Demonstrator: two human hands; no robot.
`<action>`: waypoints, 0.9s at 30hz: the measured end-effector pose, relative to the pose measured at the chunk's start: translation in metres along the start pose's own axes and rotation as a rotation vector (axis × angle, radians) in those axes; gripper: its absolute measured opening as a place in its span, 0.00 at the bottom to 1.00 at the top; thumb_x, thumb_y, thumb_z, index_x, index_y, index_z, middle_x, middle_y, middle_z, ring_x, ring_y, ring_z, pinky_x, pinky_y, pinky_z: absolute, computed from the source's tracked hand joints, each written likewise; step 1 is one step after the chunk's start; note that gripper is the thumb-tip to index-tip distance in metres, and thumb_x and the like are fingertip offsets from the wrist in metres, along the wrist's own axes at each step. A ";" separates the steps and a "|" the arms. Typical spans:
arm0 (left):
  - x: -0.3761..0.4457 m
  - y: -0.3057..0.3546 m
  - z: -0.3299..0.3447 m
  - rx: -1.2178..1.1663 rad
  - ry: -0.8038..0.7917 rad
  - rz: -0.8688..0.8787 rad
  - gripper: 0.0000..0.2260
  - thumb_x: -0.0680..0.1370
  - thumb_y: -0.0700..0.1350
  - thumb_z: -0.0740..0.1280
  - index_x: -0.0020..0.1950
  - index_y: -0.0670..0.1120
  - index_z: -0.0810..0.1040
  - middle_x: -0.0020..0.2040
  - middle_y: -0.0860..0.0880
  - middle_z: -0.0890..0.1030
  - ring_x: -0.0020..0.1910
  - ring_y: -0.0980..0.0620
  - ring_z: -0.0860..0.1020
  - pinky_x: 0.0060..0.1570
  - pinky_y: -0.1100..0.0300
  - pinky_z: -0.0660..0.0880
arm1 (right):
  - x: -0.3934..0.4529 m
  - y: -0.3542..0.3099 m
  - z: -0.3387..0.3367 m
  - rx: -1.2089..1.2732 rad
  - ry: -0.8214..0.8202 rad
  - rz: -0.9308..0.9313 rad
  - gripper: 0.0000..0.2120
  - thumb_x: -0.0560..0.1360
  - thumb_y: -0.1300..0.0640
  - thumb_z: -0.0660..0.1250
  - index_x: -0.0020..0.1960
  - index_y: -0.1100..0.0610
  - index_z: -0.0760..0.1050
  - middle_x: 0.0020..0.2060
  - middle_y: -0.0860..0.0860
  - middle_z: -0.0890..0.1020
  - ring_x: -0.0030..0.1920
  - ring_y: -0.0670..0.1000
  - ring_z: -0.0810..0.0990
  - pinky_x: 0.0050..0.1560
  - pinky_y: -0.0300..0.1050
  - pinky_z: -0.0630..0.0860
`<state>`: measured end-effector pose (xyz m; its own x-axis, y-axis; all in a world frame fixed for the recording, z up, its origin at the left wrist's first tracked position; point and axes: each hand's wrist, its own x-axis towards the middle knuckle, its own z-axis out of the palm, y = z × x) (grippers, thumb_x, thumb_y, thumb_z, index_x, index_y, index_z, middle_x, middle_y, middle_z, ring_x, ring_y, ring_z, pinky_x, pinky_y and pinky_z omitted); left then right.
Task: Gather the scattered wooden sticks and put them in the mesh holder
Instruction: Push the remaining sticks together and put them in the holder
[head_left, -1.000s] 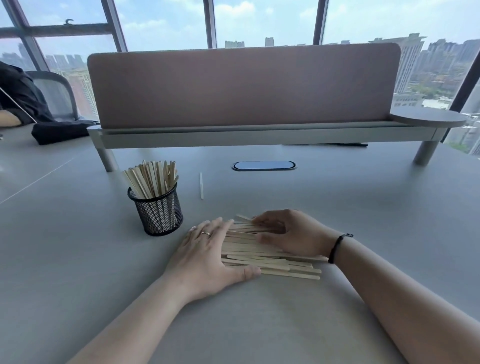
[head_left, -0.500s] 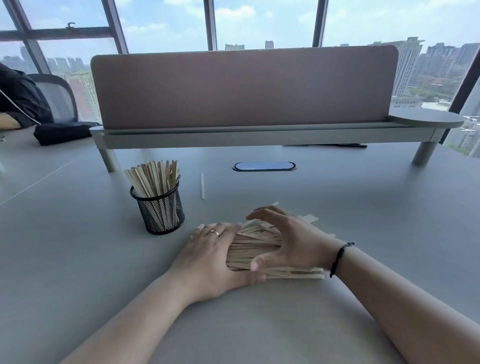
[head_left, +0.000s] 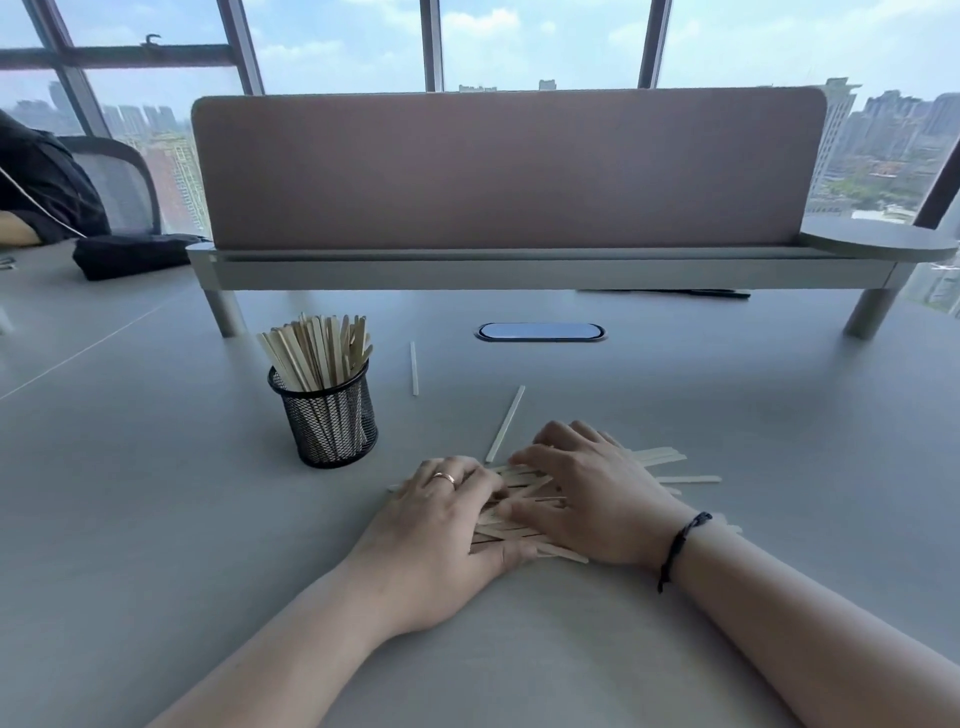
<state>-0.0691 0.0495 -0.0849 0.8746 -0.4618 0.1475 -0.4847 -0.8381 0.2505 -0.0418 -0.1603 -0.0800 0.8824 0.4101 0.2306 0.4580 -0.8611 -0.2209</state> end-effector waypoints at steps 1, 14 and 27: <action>0.000 0.000 0.001 0.001 -0.001 0.001 0.36 0.69 0.77 0.46 0.68 0.59 0.68 0.69 0.60 0.66 0.70 0.56 0.62 0.67 0.57 0.64 | 0.001 0.000 0.001 0.007 0.019 -0.006 0.34 0.70 0.22 0.51 0.64 0.41 0.75 0.54 0.42 0.75 0.56 0.46 0.72 0.59 0.43 0.69; 0.009 0.002 0.008 0.328 0.252 0.189 0.16 0.77 0.55 0.60 0.54 0.47 0.80 0.49 0.48 0.81 0.47 0.45 0.79 0.46 0.50 0.77 | 0.007 -0.001 0.005 0.163 0.143 0.016 0.34 0.73 0.23 0.45 0.54 0.44 0.80 0.46 0.43 0.80 0.49 0.47 0.77 0.53 0.47 0.73; 0.011 0.021 0.004 0.490 0.290 0.187 0.15 0.73 0.39 0.54 0.44 0.43 0.81 0.38 0.44 0.79 0.28 0.43 0.77 0.24 0.54 0.68 | 0.005 -0.011 -0.001 0.343 0.168 0.077 0.36 0.74 0.25 0.42 0.53 0.47 0.79 0.43 0.45 0.80 0.47 0.47 0.78 0.53 0.52 0.75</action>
<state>-0.0700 0.0259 -0.0817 0.7037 -0.5739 0.4189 -0.5096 -0.8185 -0.2651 -0.0427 -0.1491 -0.0758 0.8986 0.2687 0.3468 0.4257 -0.7254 -0.5409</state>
